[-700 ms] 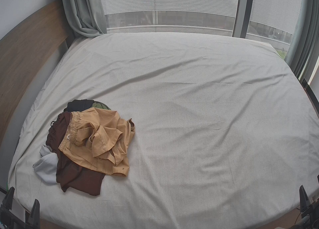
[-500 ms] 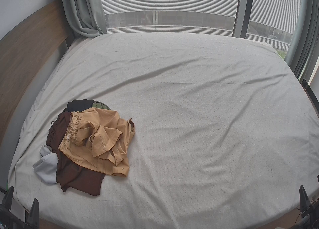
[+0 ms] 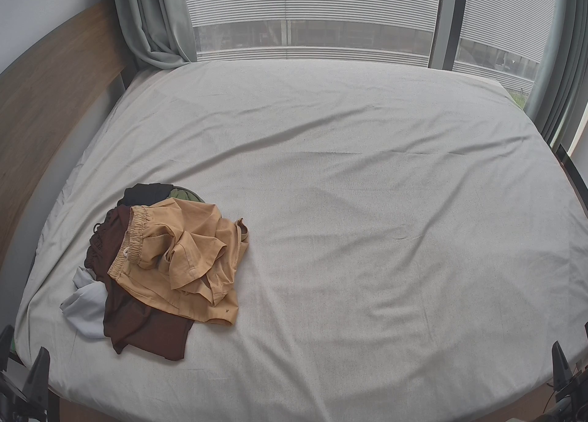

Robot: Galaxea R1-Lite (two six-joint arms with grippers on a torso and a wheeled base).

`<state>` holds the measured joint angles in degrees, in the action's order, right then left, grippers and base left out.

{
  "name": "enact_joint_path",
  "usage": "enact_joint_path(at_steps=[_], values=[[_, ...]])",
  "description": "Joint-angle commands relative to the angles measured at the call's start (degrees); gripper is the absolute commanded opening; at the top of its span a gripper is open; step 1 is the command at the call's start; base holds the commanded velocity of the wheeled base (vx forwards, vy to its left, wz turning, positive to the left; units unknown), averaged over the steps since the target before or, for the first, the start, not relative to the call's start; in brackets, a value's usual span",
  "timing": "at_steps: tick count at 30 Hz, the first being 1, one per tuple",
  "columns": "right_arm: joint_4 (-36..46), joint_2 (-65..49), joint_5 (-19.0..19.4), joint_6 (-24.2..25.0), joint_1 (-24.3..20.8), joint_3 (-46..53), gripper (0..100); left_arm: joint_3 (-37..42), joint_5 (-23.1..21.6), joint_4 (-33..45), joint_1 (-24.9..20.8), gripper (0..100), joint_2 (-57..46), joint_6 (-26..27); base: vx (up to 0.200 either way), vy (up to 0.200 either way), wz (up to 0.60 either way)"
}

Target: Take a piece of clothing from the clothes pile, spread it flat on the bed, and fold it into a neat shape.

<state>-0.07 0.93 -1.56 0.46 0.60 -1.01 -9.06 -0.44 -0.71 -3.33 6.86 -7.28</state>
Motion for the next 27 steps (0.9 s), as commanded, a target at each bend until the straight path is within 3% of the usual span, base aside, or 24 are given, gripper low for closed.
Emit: enact_joint_path(at_steps=[1,8,27], values=[[-0.01,-0.49,-0.02,0.06,0.02,0.92,100,-3.42,-0.35,-0.35,-2.3,100,7.2,-3.09,0.0,0.0,0.0],[-0.01,-0.49,-0.02,0.15,0.02,0.92,100,-9.05,-1.58,-4.74,-2.47,100,19.68,-5.38,0.0,0.0,0.0],[-0.01,-0.57,0.07,0.15,0.02,0.92,100,-19.86,-2.9,-20.04,-2.38,100,49.47,-5.38,0.0,0.0,0.0]])
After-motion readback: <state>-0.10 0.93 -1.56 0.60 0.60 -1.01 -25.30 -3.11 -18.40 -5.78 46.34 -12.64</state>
